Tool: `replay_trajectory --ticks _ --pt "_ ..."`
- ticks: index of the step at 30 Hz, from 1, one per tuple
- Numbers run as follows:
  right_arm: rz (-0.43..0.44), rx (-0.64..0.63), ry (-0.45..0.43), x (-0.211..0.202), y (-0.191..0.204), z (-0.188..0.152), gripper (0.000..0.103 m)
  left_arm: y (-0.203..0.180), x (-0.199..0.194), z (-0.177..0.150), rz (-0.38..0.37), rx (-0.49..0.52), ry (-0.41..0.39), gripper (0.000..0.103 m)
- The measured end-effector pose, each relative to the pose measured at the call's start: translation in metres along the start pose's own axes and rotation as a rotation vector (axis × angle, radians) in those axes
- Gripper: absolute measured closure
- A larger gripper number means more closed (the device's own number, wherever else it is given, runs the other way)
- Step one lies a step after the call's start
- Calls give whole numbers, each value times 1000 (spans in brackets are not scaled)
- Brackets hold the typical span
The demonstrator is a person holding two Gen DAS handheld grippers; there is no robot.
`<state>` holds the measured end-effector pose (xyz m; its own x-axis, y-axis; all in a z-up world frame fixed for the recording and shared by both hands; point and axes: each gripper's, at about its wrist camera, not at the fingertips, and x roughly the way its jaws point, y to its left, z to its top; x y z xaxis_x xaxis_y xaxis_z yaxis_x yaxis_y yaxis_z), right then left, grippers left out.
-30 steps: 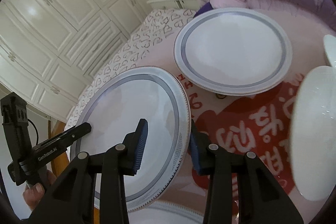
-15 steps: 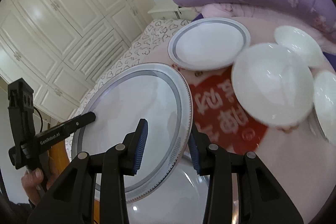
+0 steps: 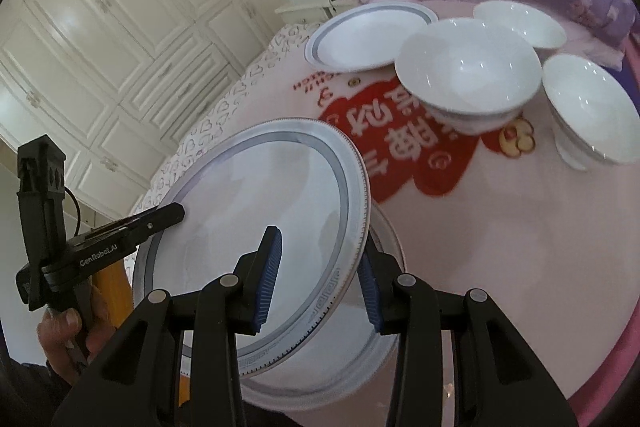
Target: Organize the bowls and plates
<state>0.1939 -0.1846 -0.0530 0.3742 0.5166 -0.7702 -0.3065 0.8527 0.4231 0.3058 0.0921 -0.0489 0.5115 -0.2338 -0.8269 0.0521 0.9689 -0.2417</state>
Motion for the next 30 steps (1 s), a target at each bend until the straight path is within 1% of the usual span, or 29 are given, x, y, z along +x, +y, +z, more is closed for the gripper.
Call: replay_trajectory --ticks 6,12,13,14,15,17,18,20,23,25,28,29,30 --pt "-2 6 24 2 -8 -18 65 -15 2 -11 36 33 6 85" --pt "-22 -5 43 8 -11 -28 65 -30 8 -24 96 77 -2 85" --pt "-30 -11 43 9 -10 -29 65 -31 10 -26 87 82 -3 89" --pt "-39 -16 44 9 -10 -29 65 -34 10 -28 52 88 -5 91" --pt "-53 -23 43 9 -10 -30 65 -40 9 -29 43 101 -11 91" --pt "-37 -22 43 9 -11 -30 65 -54 8 -33 58 152 -37 91" --pt "-44 -18 49 10 -12 -30 65 -56 10 -34 62 169 -33 91" --pt "-56 -18 52 12 -15 -31 65 -59 20 -39 36 163 6 91" --pt "-48 -13 55 11 -19 -34 65 -55 28 -42 42 156 27 91" --pt "-60 -19 58 9 -18 -34 64 -50 31 -39 47 137 32 89" --pt "-79 -38 52 7 -16 -34 62 -45 30 -34 50 124 18 86" --pt "-98 -47 50 7 -14 -33 57 -44 28 -32 55 124 12 80" --pt "-119 -55 48 7 -14 -32 56 -43 26 -30 49 125 1 73"
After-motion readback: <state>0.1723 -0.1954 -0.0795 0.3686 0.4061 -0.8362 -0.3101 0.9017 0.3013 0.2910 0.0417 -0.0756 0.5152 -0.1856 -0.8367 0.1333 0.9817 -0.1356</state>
